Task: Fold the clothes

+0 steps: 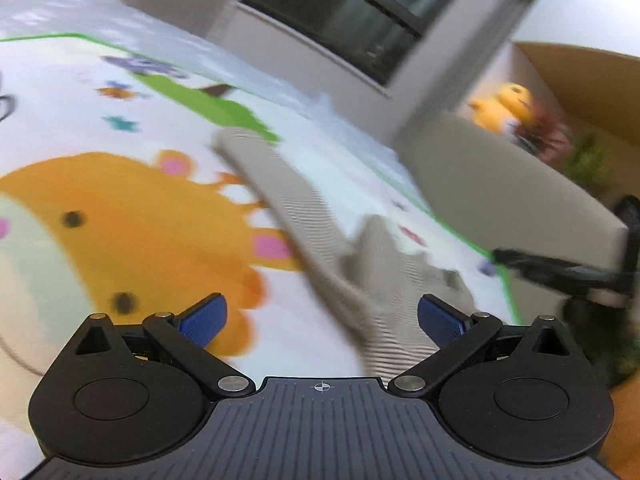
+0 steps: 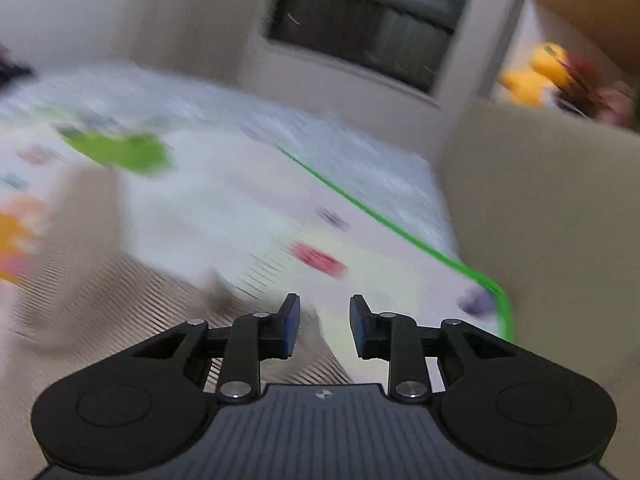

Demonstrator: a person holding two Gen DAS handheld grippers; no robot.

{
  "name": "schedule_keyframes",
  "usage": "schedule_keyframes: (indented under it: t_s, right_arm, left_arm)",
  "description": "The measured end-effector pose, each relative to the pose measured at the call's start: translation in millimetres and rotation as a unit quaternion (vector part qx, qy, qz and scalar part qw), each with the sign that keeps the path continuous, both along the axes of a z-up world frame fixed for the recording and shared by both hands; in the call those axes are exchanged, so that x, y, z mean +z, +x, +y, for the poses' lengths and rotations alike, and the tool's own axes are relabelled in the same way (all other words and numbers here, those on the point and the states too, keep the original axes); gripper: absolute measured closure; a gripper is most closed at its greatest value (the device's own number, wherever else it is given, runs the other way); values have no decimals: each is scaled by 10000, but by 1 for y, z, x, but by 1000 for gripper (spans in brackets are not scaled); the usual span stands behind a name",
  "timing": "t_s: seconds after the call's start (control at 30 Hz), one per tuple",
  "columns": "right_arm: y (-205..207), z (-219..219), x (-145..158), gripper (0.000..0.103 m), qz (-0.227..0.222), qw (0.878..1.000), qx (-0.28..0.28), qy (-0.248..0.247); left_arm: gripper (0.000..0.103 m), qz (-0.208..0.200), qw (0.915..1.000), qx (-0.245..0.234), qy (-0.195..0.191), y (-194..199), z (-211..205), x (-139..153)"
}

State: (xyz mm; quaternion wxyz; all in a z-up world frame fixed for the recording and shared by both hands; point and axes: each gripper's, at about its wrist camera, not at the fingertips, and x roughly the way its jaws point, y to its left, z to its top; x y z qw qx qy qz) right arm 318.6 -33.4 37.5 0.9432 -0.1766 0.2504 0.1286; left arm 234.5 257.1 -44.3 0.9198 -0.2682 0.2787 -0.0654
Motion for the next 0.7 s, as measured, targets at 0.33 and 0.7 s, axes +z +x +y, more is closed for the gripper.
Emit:
schedule_keyframes:
  t_s: [0.33,0.7]
  right_arm:
    - [14,184,-38,77,765,9847,1563,-39]
    - [35,241,-62,97,1066,9753,1910,-321]
  left_arm:
    - [0,-111,9917,-350,1235,-37,-20,-22]
    - [0,-253,9953,-352,866,-38,-11,-21]
